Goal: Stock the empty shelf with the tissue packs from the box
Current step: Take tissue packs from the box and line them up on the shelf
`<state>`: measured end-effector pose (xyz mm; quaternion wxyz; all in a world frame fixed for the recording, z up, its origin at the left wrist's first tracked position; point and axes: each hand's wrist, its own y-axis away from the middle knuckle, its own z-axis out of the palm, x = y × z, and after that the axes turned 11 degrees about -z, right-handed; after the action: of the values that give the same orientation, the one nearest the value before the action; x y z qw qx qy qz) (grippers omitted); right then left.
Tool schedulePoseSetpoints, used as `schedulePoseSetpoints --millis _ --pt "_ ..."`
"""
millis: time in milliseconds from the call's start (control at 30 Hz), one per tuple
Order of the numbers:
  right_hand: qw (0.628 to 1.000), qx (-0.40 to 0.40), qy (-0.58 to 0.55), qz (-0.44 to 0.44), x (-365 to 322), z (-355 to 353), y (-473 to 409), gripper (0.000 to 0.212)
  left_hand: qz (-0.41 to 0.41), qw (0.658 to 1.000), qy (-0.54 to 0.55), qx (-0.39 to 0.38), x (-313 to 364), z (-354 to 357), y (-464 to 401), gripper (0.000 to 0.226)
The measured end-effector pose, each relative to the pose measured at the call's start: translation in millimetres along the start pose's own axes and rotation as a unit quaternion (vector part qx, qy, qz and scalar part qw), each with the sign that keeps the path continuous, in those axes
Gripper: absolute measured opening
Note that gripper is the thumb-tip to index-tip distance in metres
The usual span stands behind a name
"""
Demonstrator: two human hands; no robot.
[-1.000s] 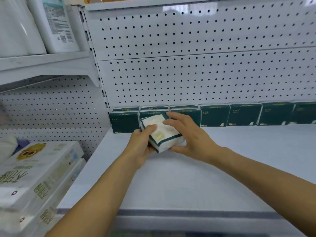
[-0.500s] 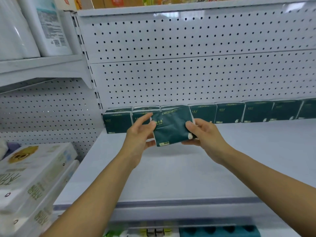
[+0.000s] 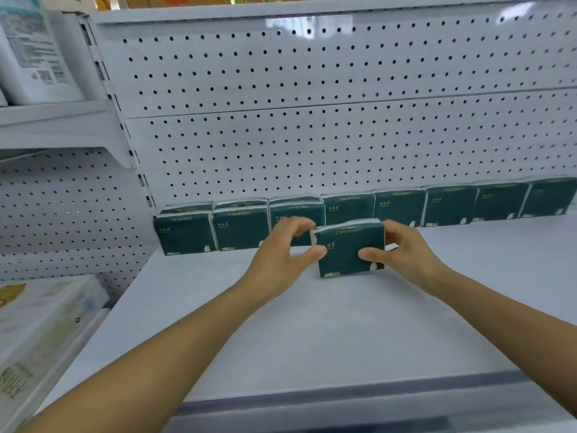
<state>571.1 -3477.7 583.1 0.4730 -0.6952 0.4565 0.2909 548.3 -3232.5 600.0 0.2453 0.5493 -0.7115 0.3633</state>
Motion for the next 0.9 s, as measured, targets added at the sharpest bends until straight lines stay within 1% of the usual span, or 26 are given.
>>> schedulePoseSetpoints --millis 67,100,133,167,233,333,400,500,733,900 --pt "0.997 0.029 0.073 0.016 18.6 -14.0 -14.4 0.024 0.042 0.988 -0.128 0.069 -4.4 0.3 -21.3 0.055" --pt "0.994 0.037 0.099 0.022 25.6 -18.5 -21.4 0.026 0.061 0.975 -0.185 0.105 -7.7 0.0 -32.0 0.061" --pt "0.993 0.044 0.110 0.028 31.8 -21.8 -28.6 0.030 0.070 0.961 -0.237 0.125 -11.6 0.4 -42.6 0.067" --pt "0.992 0.049 0.113 0.029 37.8 -24.1 -36.1 0.033 0.070 0.945 -0.293 0.129 -15.5 1.4 -52.9 0.072" --pt "0.992 0.054 0.114 0.027 44.1 -25.5 -48.0 0.033 0.060 0.906 -0.403 0.118 -24.0 4.0 -71.1 0.081" --pt "0.990 0.063 0.121 0.026 51.8 -24.3 -62.0 0.026 0.048 0.859 -0.501 0.095 -33.6 7.7 -86.6 0.088" --pt "0.990 0.073 0.116 0.030 54.1 -22.1 -67.3 0.029 0.047 0.844 -0.527 0.091 -37.3 10.7 -90.6 0.091" --pt "0.988 0.107 0.107 0.027 54.3 -17.9 -71.8 0.042 0.047 0.837 -0.535 0.101 -41.1 15.4 -94.3 0.092" --pt "0.983 0.115 0.143 0.014 55.8 -4.7 -78.5 0.036 0.062 0.842 -0.516 0.146 -51.0 22.2 -98.0 0.091" --pt "0.980 0.121 0.157 0.015 56.7 2.0 -79.8 0.036 0.065 0.838 -0.520 0.149 -53.5 22.0 -99.2 0.090"
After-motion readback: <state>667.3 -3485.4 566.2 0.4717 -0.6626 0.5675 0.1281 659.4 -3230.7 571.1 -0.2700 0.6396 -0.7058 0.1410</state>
